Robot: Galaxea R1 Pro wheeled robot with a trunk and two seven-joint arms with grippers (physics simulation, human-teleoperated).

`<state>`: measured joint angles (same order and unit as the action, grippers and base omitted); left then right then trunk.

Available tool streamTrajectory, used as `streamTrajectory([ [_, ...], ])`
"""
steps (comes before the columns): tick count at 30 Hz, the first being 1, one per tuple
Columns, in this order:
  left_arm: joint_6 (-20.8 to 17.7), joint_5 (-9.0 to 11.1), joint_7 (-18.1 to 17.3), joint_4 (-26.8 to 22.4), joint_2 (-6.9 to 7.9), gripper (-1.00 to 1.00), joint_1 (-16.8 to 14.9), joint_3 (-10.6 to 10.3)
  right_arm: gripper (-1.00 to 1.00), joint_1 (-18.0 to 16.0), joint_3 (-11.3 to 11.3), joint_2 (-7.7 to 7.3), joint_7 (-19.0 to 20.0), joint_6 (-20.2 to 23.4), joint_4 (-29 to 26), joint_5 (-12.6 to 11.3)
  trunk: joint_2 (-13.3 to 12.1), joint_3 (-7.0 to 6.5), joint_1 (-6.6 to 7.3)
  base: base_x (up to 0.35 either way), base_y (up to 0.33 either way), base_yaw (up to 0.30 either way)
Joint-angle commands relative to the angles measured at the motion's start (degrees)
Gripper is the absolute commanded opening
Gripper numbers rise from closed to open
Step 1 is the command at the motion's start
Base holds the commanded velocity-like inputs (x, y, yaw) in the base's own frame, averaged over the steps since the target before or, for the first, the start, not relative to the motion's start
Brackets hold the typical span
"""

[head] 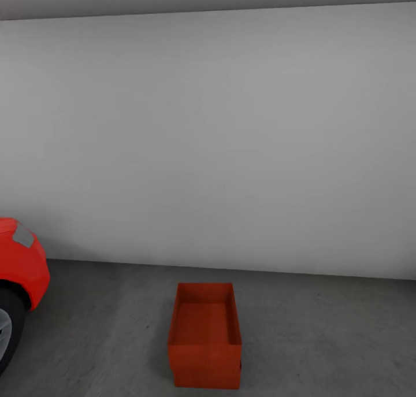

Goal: Move the two storage containers from the living room to the garage. In the garage, place one container on the floor and stack the other container on top of it (either order is fine).

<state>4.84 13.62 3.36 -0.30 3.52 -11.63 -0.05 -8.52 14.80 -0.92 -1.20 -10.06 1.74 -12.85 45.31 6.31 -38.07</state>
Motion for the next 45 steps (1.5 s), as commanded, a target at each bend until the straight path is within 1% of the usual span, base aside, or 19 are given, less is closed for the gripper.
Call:
streamTrajectory([
  [1,0.2,0.3,0.1,0.0,0.01,1.0,-0.1,-0.1,1.0,-0.1,0.5,0.0,0.0,-0.3,0.2,-0.5,0.1,0.09,-0.01,0.0,0.0,0.0],
  [10,0.2,0.3,0.1,0.0,0.08,1.0,0.0,-0.4,1.0,-0.1,0.5,-0.04,0.0,-0.3,0.2,-0.5,0.1,0.09,-0.01,0.0,0.0,0.0],
  [45,0.2,0.3,0.1,0.0,0.08,1.0,0.0,-0.2,1.0,-0.1,0.5,0.07,-0.1,-0.4,0.2,-0.5,0.1,0.09,-0.01,0.0,0.0,0.0],
])
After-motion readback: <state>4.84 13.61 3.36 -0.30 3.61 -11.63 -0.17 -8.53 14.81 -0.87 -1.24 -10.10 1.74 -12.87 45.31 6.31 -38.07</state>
